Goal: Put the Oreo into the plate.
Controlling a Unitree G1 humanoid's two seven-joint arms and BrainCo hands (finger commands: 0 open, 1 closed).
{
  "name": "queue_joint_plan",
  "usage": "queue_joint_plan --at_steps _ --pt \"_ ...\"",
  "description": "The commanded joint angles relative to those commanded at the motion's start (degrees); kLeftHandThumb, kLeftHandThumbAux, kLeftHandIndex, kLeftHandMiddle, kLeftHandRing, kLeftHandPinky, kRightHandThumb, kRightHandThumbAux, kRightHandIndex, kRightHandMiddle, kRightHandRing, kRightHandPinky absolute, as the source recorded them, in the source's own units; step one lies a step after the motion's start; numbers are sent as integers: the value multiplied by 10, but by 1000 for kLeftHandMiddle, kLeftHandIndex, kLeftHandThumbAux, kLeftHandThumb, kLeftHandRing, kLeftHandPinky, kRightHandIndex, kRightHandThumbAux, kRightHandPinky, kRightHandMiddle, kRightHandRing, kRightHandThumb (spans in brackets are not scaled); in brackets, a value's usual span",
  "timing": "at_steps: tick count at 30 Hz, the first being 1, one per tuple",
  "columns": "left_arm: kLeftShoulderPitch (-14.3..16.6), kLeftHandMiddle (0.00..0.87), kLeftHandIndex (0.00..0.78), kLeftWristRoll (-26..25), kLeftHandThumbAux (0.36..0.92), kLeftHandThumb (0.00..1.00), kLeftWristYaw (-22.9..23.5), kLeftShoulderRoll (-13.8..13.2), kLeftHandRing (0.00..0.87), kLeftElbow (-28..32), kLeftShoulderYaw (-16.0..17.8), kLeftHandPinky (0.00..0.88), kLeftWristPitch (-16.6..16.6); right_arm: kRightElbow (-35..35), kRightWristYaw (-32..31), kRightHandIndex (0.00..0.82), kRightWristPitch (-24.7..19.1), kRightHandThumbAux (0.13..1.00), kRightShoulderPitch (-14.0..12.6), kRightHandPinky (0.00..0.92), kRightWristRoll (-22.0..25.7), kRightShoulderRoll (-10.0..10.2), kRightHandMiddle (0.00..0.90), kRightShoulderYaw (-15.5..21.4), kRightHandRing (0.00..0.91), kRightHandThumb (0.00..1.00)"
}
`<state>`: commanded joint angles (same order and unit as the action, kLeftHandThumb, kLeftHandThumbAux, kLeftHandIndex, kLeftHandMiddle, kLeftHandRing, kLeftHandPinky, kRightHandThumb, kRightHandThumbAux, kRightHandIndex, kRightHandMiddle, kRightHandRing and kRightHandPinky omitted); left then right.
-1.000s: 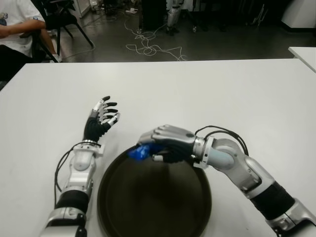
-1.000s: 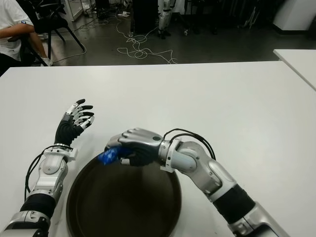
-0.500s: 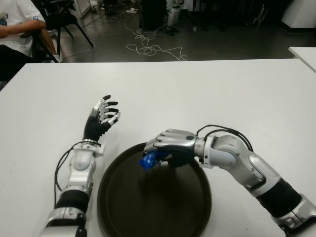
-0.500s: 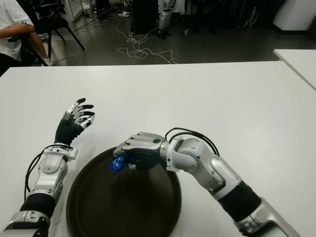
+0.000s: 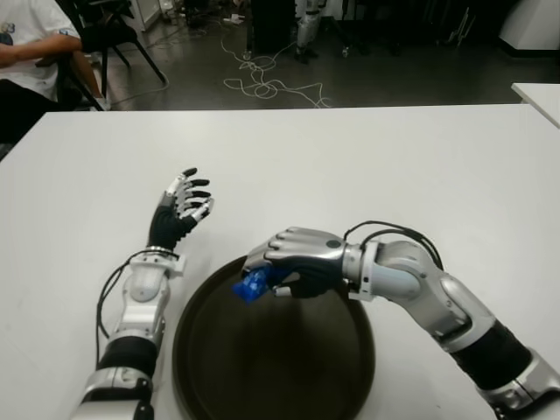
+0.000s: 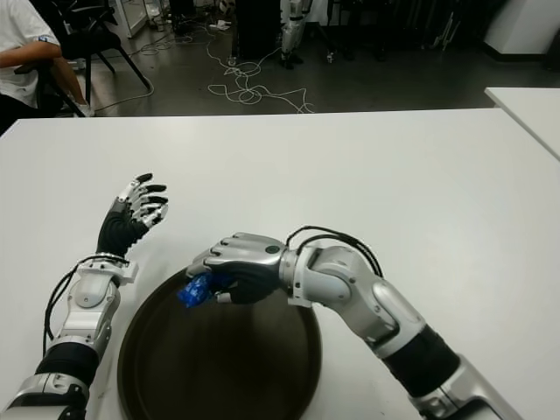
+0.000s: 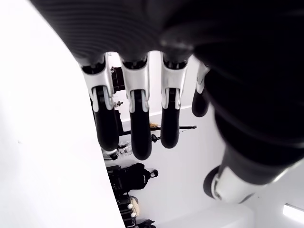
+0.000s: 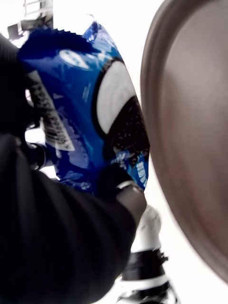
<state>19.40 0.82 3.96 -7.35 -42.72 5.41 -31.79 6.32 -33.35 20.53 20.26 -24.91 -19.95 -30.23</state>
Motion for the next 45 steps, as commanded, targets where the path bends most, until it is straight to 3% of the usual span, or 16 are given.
queue_joint_plan --at_steps 11,13,16,19,22,25,32,33,34,37,40,45 --pt "1 259 139 -4 735 511 4 0 291 -1 2 324 1 11 -19 421 -20 681 -8 760 64 15 487 4 742 847" --pt "1 259 142 -7 735 519 7 1 289 -2 2 323 -1 13 -20 419 -23 683 -13 589 73 16 479 6 595 844" --pt "1 261 143 -9 738 528 9 2 289 -1 3 324 -3 15 -25 395 -26 691 -15 451 84 16 477 8 457 836" --pt "0 262 142 -9 736 527 8 2 288 1 2 323 -2 15 -31 416 -24 691 -11 356 99 10 454 17 341 837" --pt "0 262 140 -4 732 521 4 0 289 1 0 322 -1 2 -29 420 -11 690 -6 309 102 9 452 22 284 837" --pt "1 262 139 0 728 502 0 -1 296 -2 0 329 -2 -13 -16 410 12 720 -9 254 93 15 276 20 219 746" --pt "2 263 143 -11 740 528 5 4 297 -1 3 327 1 -27 -13 399 35 738 -7 155 82 11 109 17 115 694" --pt "2 262 144 -12 734 526 5 4 295 -1 3 322 2 -30 -13 255 37 785 -7 112 79 10 70 16 73 532" --pt "2 261 144 -13 730 524 6 5 293 -1 4 319 2 -37 -12 163 39 820 -8 84 73 10 44 13 47 409" --pt "3 255 140 -16 720 521 8 5 287 -3 4 315 1 -47 -21 53 33 830 -4 27 67 10 14 6 15 166" --pt "3 257 139 -17 718 523 8 5 289 -4 4 320 -1 -54 -34 17 24 805 2 8 64 10 4 1 4 55" --pt "3 264 141 -18 728 514 10 5 292 -4 3 319 -3 -53 -35 2 22 742 2 1 57 9 0 2 0 9"
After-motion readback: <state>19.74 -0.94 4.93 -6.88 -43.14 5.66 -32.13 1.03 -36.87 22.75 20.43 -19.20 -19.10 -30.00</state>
